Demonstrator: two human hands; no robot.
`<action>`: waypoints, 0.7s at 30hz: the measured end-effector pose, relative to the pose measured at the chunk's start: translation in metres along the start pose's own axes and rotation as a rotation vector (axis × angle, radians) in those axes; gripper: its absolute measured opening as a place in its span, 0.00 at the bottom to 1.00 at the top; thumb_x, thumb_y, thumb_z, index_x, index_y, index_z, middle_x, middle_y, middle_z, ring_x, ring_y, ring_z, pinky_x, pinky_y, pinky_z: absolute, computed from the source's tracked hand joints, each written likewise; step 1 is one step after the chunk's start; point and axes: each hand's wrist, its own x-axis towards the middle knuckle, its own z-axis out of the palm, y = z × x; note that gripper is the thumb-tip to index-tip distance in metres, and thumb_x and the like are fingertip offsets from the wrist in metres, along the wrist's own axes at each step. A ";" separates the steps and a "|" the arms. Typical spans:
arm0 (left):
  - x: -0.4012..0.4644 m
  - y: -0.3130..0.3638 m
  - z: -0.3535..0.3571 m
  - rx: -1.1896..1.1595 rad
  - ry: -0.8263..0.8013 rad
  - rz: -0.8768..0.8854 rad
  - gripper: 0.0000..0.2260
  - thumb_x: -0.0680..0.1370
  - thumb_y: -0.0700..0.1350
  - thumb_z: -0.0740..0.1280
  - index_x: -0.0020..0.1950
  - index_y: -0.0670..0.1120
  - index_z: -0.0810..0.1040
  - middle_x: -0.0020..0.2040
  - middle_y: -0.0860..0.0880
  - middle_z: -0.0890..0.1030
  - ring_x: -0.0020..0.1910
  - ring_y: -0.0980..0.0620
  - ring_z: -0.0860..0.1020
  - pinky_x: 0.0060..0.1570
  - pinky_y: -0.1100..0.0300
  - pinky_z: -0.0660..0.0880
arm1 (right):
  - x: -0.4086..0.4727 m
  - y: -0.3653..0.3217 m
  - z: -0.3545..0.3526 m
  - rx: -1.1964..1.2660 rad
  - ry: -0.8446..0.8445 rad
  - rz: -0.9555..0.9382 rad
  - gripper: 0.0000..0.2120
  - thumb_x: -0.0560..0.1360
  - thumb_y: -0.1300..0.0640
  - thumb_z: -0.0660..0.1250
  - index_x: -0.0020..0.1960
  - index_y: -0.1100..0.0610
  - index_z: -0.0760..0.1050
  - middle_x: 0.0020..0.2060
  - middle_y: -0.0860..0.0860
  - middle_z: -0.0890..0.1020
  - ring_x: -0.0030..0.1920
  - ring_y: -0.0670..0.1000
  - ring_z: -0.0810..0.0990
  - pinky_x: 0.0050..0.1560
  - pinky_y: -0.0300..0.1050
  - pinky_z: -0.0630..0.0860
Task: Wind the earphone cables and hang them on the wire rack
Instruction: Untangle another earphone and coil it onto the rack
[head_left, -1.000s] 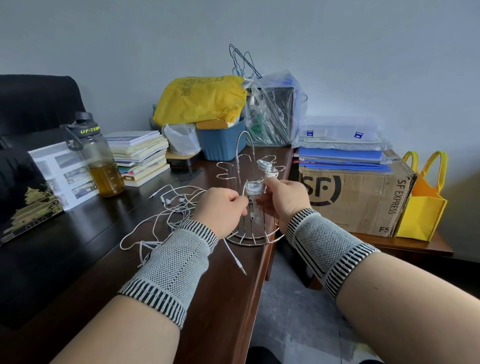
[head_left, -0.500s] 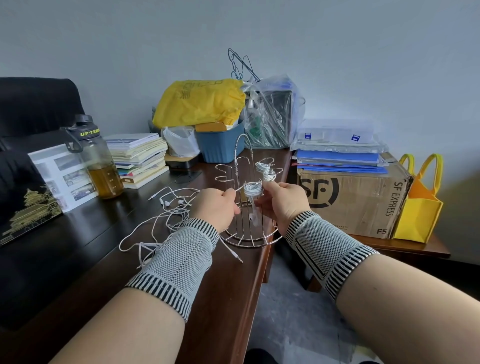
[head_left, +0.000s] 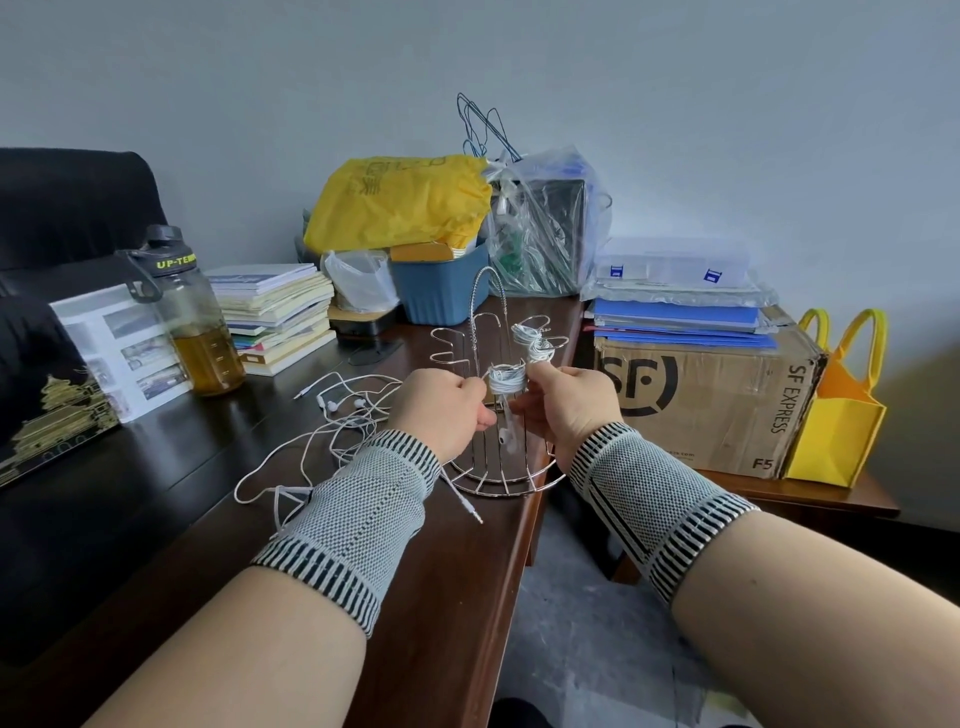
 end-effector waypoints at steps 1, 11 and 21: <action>0.000 0.000 -0.001 0.025 0.001 -0.002 0.25 0.77 0.42 0.60 0.20 0.46 0.76 0.34 0.50 0.85 0.41 0.50 0.84 0.55 0.54 0.77 | 0.000 0.000 0.000 -0.001 0.001 -0.002 0.08 0.73 0.61 0.66 0.36 0.61 0.76 0.29 0.56 0.81 0.30 0.53 0.81 0.32 0.43 0.78; -0.020 -0.002 -0.007 0.201 -0.013 0.187 0.16 0.79 0.46 0.61 0.34 0.47 0.80 0.36 0.49 0.83 0.36 0.52 0.79 0.43 0.57 0.76 | -0.002 0.008 -0.005 0.016 -0.016 -0.096 0.07 0.71 0.61 0.68 0.35 0.61 0.75 0.28 0.55 0.82 0.34 0.55 0.81 0.44 0.53 0.81; -0.033 -0.002 0.011 0.675 0.008 0.402 0.13 0.84 0.51 0.53 0.48 0.50 0.75 0.39 0.50 0.80 0.39 0.47 0.77 0.39 0.54 0.73 | -0.011 0.004 -0.017 -0.209 -0.240 -0.158 0.27 0.58 0.42 0.76 0.37 0.67 0.80 0.38 0.64 0.83 0.38 0.56 0.80 0.52 0.60 0.79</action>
